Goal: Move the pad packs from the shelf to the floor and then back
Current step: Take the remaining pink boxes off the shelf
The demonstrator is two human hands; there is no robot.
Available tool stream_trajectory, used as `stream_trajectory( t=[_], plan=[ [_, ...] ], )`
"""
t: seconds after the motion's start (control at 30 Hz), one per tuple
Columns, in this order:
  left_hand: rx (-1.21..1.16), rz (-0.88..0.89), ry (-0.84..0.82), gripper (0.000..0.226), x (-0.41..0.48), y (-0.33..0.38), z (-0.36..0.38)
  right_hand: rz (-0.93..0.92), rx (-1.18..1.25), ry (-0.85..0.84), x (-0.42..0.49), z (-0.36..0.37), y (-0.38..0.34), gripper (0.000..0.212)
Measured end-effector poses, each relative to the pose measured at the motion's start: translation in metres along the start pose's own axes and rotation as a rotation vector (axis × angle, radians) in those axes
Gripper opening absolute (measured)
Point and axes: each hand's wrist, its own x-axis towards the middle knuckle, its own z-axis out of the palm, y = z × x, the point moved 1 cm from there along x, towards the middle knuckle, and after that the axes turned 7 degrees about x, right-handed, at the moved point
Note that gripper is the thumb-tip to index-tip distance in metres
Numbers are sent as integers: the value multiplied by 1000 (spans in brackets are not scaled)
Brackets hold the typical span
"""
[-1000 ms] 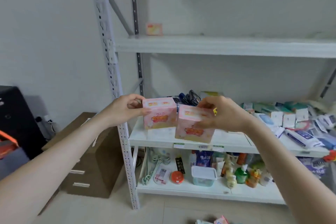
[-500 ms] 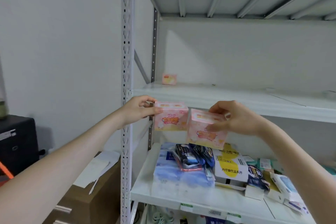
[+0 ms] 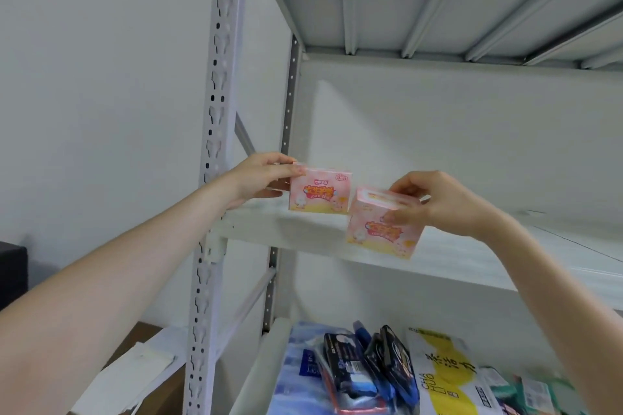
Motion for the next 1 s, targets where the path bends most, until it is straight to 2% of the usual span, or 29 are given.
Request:
stream_trajectory(
  t=[0.1, 0.23, 0.33, 0.57, 0.8, 1.0],
  plan=[
    [-50, -2, 5, 37, 40, -8, -4, 12, 43, 15, 34, -3, 13, 38],
    [-87, -18, 2, 25, 91, -26, -4, 22, 35, 13, 75, -1, 35, 34],
    [-71, -39, 6, 27, 124, -41, -3, 25, 17, 2, 104, 1, 51, 34],
    [-17, -112, 31, 33, 178, -78, -9, 33, -59, -94, 167, 14, 76, 34],
    [65, -175, -40, 42, 217, -102, -6, 74, -194, -198, 217, 31, 90, 40],
    [47, -212, -127, 43, 232, -115, -5, 127, -209, -236, 232, 39, 100, 44]
  ],
)
